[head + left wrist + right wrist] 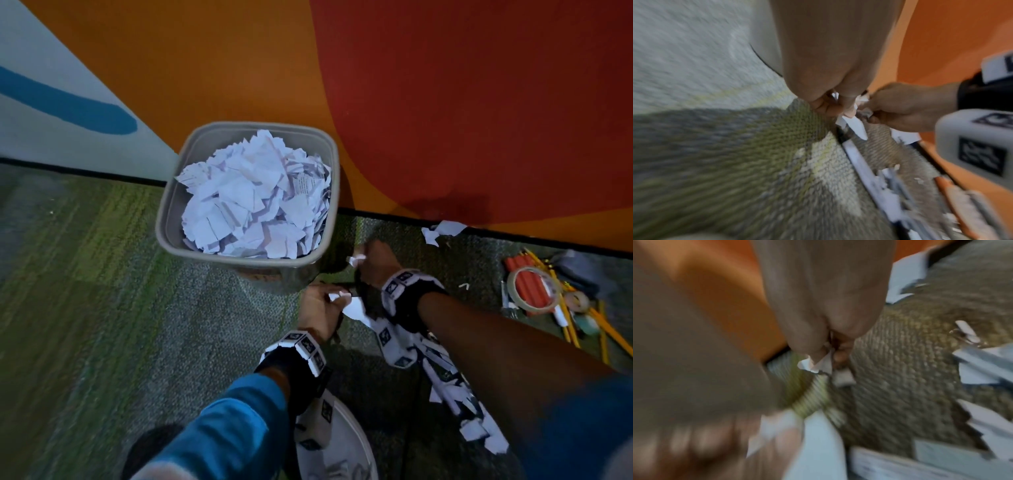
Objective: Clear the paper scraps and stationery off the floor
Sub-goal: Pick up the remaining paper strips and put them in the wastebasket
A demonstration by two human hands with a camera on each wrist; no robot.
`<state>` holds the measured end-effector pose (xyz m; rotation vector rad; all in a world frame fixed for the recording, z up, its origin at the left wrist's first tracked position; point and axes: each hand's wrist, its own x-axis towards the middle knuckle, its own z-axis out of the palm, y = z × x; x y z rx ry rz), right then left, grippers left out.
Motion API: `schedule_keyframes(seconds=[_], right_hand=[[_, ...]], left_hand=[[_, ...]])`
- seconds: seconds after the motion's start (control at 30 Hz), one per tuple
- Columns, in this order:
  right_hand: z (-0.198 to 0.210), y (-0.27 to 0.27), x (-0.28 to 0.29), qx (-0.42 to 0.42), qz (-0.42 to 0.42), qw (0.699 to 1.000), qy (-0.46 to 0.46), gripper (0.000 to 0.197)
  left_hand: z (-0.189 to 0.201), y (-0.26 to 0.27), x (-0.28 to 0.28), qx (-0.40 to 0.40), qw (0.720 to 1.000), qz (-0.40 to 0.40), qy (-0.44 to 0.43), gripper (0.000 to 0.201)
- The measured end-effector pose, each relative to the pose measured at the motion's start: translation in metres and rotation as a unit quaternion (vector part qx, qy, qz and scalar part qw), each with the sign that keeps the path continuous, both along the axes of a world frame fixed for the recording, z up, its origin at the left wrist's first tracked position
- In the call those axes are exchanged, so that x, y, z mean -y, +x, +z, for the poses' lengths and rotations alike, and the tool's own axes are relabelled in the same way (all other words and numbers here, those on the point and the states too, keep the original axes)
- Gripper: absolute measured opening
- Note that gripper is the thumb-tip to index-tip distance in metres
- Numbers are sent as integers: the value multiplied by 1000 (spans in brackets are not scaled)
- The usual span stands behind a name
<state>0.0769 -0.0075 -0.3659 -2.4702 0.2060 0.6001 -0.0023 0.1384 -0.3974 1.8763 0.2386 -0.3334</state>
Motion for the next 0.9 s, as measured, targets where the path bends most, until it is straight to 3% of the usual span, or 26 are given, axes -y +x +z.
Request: schedule_keyframes(seconds=[0.13, 0.27, 0.4, 0.47, 0.57, 0.63, 0.77, 0.9], right_hand=[[33, -7, 15, 51, -7, 996, 69, 38], [76, -15, 32, 81, -8, 989, 126, 39], [138, -18, 28, 106, -18, 985, 138, 16], [168, -15, 20, 120, -22, 980, 158, 14], [213, -5, 0, 147, -18, 973, 178, 13], [236, 3, -17, 169, 12, 970, 172, 15], [264, 16, -57, 166, 54, 974, 147, 10], [271, 26, -87, 157, 25, 971, 176, 12]], left_hand=[[29, -17, -23, -8, 996, 23, -84, 36], [76, -27, -48, -5, 993, 27, -112, 31], [141, -38, -64, -6, 993, -81, -83, 16], [182, -38, -71, 6, 986, -163, -44, 3], [242, -20, -88, 40, 975, -217, 10, 5], [273, -2, -101, 73, 980, -182, 23, 4], [305, 31, -122, 100, 994, 36, 8, 6], [305, 65, -126, 112, 988, 104, 25, 10]])
